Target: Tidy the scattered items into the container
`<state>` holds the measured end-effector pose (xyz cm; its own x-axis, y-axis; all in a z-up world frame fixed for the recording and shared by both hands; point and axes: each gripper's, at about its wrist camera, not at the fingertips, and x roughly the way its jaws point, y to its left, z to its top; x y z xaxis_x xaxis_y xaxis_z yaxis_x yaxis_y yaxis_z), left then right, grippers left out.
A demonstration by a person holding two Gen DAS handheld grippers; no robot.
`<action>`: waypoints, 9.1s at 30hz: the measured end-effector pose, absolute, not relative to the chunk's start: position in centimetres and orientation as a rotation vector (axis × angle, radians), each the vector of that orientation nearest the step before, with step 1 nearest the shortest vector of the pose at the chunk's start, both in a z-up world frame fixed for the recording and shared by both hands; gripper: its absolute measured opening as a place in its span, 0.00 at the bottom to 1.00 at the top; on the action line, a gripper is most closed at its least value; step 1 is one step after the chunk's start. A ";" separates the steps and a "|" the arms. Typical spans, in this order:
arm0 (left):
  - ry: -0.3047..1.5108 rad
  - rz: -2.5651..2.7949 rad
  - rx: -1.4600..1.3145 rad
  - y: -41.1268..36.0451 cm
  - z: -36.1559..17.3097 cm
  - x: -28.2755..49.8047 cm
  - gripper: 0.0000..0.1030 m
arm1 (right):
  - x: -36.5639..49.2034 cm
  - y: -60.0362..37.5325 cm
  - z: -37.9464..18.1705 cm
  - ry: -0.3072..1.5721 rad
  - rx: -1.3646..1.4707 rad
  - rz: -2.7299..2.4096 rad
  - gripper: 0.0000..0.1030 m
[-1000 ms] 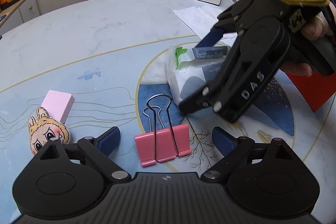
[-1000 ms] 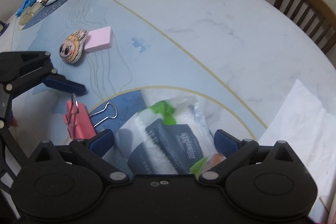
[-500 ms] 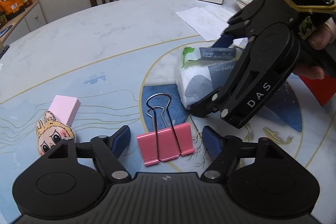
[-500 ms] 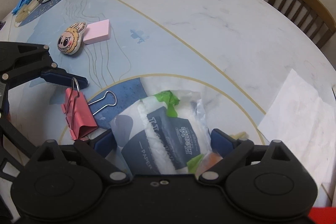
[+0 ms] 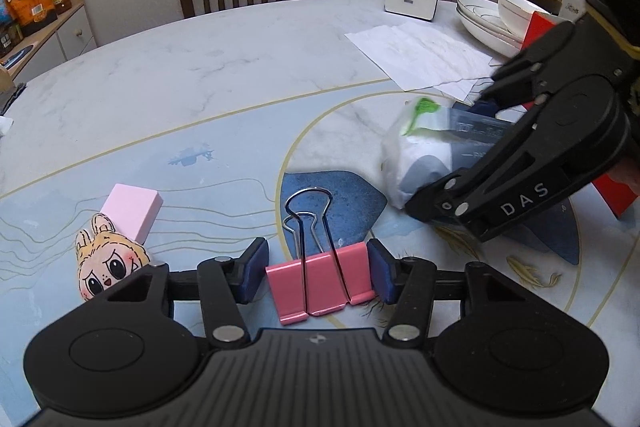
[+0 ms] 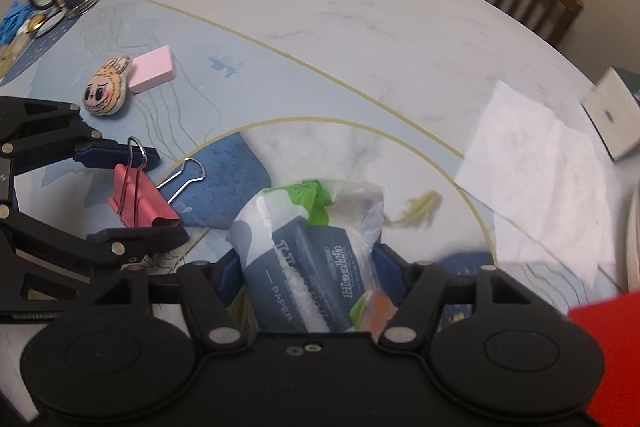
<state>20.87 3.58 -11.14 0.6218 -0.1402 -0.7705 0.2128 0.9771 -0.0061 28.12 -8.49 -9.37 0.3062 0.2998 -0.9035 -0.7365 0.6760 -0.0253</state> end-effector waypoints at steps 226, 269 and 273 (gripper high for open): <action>0.775 -0.363 0.042 -6.6 -0.3 18.0 0.98 | 22.3 -26.0 2.7 0.978 -0.077 0.538 0.94; 0.847 0.056 -0.014 13.5 -10.0 21.4 0.87 | 29.0 0.7 -4.3 1.127 -0.167 0.592 0.93; 0.864 0.051 -0.011 13.5 -10.5 21.7 0.73 | 29.3 2.0 -5.2 1.142 -0.187 0.600 0.93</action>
<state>21.65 13.53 -10.51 0.6484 0.0403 -0.7602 -0.0494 0.9987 0.0108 29.34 2.03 -5.19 0.2794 0.3510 -0.8937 -0.5364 0.8290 0.1579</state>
